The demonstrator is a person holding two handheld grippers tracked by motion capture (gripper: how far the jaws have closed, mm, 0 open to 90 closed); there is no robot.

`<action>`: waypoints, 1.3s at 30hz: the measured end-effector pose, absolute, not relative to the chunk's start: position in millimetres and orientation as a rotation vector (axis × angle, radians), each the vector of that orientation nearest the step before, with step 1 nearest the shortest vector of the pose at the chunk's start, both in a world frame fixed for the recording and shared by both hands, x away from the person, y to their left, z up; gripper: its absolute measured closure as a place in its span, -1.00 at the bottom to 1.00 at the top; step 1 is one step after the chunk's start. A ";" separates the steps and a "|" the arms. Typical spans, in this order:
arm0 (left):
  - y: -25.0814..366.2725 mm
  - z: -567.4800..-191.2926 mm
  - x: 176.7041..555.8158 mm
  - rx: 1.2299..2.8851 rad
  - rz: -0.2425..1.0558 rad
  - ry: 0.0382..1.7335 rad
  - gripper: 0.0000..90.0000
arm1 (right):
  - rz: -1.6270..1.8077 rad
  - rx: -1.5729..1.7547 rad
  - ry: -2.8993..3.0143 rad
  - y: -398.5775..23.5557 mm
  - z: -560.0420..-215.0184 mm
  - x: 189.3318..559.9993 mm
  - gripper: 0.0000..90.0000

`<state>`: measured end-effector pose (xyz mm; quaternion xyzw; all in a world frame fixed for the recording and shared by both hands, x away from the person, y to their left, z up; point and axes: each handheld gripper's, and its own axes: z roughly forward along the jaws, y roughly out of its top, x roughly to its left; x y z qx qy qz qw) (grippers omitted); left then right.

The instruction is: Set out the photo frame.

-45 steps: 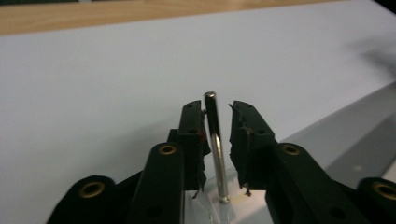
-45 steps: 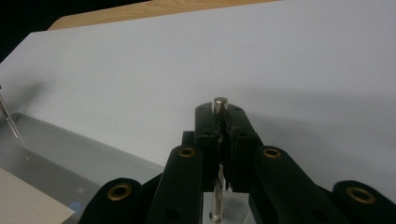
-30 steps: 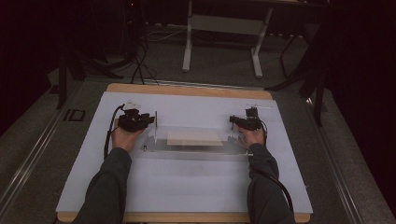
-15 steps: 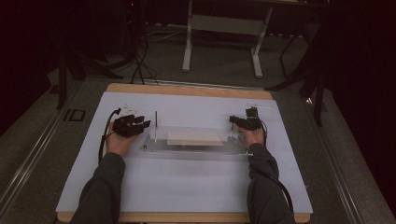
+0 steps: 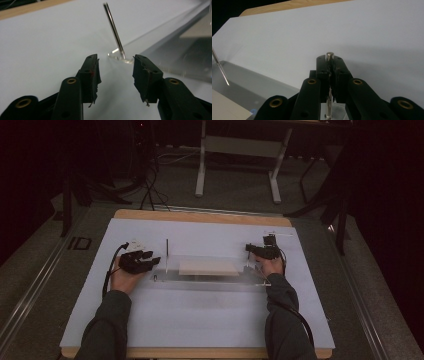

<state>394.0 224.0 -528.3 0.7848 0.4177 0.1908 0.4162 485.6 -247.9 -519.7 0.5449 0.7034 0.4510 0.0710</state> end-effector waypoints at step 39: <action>184.5 -521.4 383.4 2.061 0.576 0.740 0.14 | 1.372 1.664 2.125 -249.6 -520.9 488.7 0.89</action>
